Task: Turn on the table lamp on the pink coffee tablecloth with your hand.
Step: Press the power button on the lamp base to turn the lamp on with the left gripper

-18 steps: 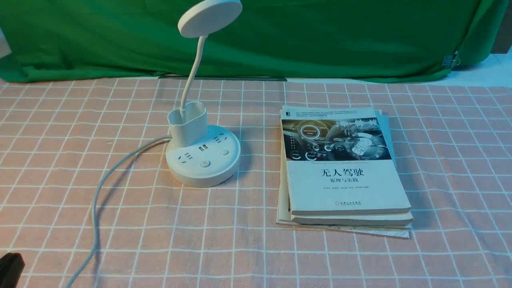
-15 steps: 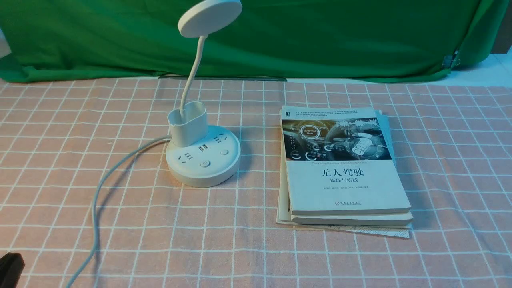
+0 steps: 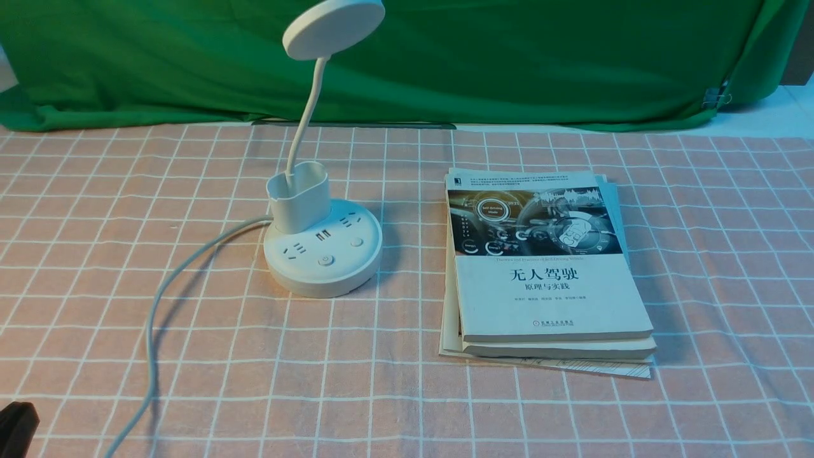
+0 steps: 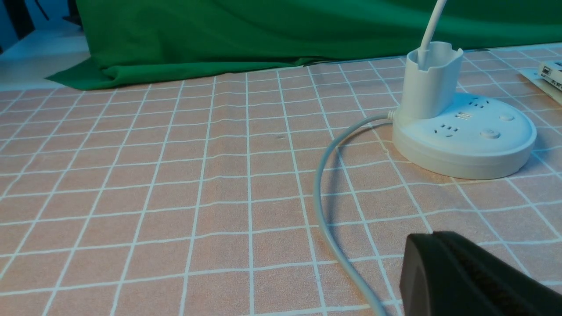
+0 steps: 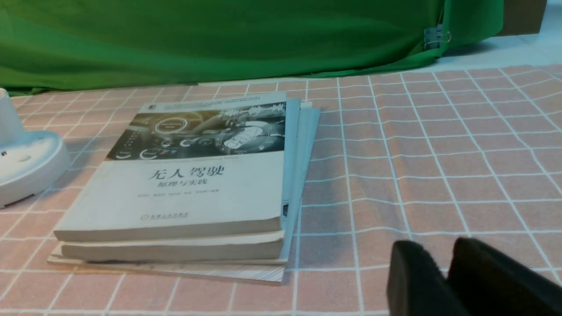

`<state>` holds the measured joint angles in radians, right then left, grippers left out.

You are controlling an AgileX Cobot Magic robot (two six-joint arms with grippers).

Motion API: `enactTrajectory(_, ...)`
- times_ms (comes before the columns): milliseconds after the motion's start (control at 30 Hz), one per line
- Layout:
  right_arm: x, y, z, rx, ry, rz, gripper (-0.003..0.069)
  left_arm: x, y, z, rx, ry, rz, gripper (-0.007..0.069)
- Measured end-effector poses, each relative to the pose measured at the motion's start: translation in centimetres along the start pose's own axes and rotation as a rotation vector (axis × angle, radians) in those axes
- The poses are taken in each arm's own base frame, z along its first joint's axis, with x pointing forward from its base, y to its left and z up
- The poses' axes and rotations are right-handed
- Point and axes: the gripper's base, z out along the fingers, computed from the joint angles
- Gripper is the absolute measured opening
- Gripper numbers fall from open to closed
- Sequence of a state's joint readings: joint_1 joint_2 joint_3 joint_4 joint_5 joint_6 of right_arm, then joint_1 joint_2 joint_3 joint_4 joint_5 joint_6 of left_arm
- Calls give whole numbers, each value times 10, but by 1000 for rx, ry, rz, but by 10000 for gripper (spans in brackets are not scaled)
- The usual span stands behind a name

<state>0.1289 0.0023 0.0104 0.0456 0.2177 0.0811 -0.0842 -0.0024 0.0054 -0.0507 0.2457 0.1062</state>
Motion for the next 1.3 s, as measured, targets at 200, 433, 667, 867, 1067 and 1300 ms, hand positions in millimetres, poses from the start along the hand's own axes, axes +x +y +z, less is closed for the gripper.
enactTrajectory(200,0,0,0,0,0,0,188,0,0,0,-2,0,11,1)
enactTrajectory(433,0,0,0,0,0,0,210,-2,1,0,-7,-26,23,1)
enactTrajectory(667,0,0,0,0,0,0,221,-22,2,-3,-31,-244,37,1)
enactTrajectory(867,0,0,0,0,0,0,234,-52,2,-17,-74,-611,145,1)
enactTrajectory(1067,0,0,0,0,0,0,237,-68,1,-31,-82,-844,147,1)
enactTrajectory(1300,0,0,0,0,0,0,237,-118,4,-69,9,-1157,-51,1)
